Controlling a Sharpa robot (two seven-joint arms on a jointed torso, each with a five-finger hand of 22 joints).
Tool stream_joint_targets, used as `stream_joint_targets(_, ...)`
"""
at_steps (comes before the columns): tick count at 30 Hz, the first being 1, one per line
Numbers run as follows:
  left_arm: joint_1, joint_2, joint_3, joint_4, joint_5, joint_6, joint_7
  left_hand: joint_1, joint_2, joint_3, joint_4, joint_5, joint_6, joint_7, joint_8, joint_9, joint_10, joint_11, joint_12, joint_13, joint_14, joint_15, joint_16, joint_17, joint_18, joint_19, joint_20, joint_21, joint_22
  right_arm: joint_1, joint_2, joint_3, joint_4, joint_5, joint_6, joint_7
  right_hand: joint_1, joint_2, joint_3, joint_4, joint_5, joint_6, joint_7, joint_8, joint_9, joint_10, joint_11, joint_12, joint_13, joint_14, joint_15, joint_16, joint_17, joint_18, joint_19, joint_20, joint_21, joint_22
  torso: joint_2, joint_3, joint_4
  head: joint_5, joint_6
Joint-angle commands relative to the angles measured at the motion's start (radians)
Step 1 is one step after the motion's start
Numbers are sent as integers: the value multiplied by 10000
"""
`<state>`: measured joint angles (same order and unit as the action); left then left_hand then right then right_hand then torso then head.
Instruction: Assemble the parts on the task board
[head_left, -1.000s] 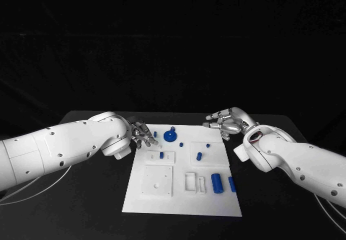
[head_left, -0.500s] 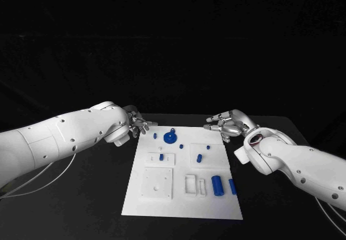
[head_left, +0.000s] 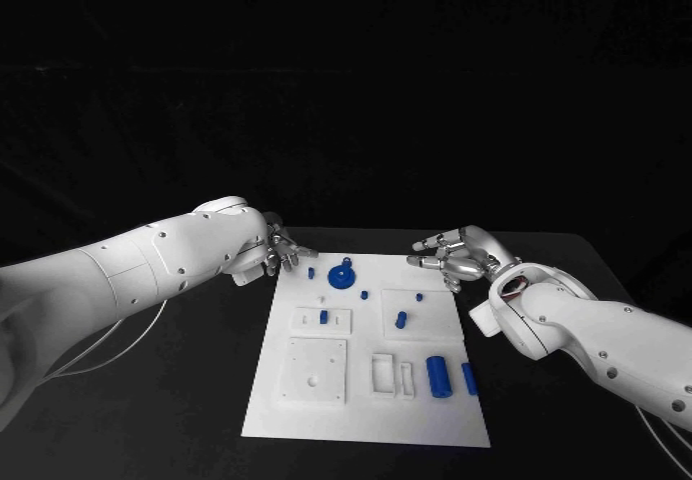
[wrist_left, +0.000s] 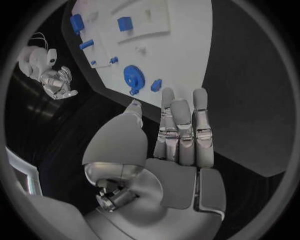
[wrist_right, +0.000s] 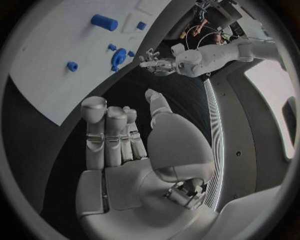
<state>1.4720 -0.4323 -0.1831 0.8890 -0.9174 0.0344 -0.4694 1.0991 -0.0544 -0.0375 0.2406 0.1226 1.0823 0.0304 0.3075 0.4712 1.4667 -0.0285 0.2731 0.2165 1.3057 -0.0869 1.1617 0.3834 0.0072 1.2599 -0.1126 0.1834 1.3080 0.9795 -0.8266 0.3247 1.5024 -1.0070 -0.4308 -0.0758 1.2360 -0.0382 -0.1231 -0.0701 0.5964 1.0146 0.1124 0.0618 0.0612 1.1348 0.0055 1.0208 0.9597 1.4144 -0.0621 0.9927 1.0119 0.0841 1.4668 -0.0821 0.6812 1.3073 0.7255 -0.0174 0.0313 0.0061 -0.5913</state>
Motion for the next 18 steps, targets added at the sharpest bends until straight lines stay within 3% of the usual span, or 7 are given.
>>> stream_joint_targets(1, 34, 160, 4, -210, -408, 1116, 141, -13, 99, -32, -56, 60, -126, 34, -147, -13, -92, -22, 43, 2, -74, -18, 55, -14, -72, -4, 45, 52, 194, -2, 3, 5, 56, -111, -23, 100, -72, -9, 63, 18, 60, 63, -20, 5, 15, -51, 19, -42, 0, -61, 0, -38, -13, 171, 102, 17, -47, 769, 104, -5, -35, 23, 42)
stream_joint_targets(3, 32, 242, 3, -330, -492, 1335, 168, -65, 8, -34, -49, 17, -270, 113, -303, -112, -255, 51, -21, -29, -129, 32, 42, -23, -72, -46, 82, 35, 192, 0, 5, 6, 75, -115, -27, 98, -79, -14, 68, 21, 63, 62, -20, 5, 15, -43, 19, -34, 4, -59, -1, -39, -15, 171, 105, 17, -44, 770, 132, -8, -47, 30, 59)
stream_joint_targets(5, 29, 309, 3, -422, -580, 1421, 190, -106, -122, 88, -51, -11, -304, 192, -595, -553, -342, 92, 8, -43, -151, 68, 59, -45, -46, -59, 113, 34, 194, 1, 7, 7, 90, -118, -31, 98, -79, -14, 68, 21, 63, 62, -20, 5, 15, -43, 19, -34, 4, -59, -1, -39, -15, 171, 105, 17, -44, 770, 157, -11, -59, 29, 82)
stream_joint_targets(7, 24, 379, 2, -520, -638, 1479, 227, -121, -116, 106, -41, -13, -300, 208, -663, -707, -354, 97, 19, -50, -150, 71, 54, -62, -38, -53, 118, 35, 192, 2, 12, 8, 103, -119, -33, 98, -79, -14, 68, 21, 63, 62, -20, 5, 15, -43, 19, -34, 4, -59, -1, -39, -15, 171, 105, 17, -44, 770, 184, -14, -61, 6, 107)
stream_joint_targets(8, 22, 405, 2, -555, -644, 1494, 242, -143, -78, 71, -91, -10, -233, 224, -713, -1101, -369, 94, 52, -75, -149, 82, 73, -107, -33, -55, 127, 25, 195, 2, 15, 8, 107, -120, -33, 98, -79, -14, 68, 21, 63, 62, -20, 5, 15, -43, 19, -34, 4, -59, -1, -39, -15, 171, 105, 17, -44, 770, 192, -14, -64, 5, 116)
stream_joint_targets(18, 12, 567, 4, -746, -585, 1605, 334, -142, 77, 0, -217, 91, -232, 226, -711, -1281, -390, 106, 57, -89, -171, 76, 77, -134, -29, -54, 127, 14, 192, 3, 65, 12, 92, -125, -30, 89, -79, -14, 68, 21, 63, 62, -20, 5, 15, -43, 19, -34, 4, -59, -1, -39, -15, 171, 105, 17, -44, 770, 238, 4, -66, -18, 157)
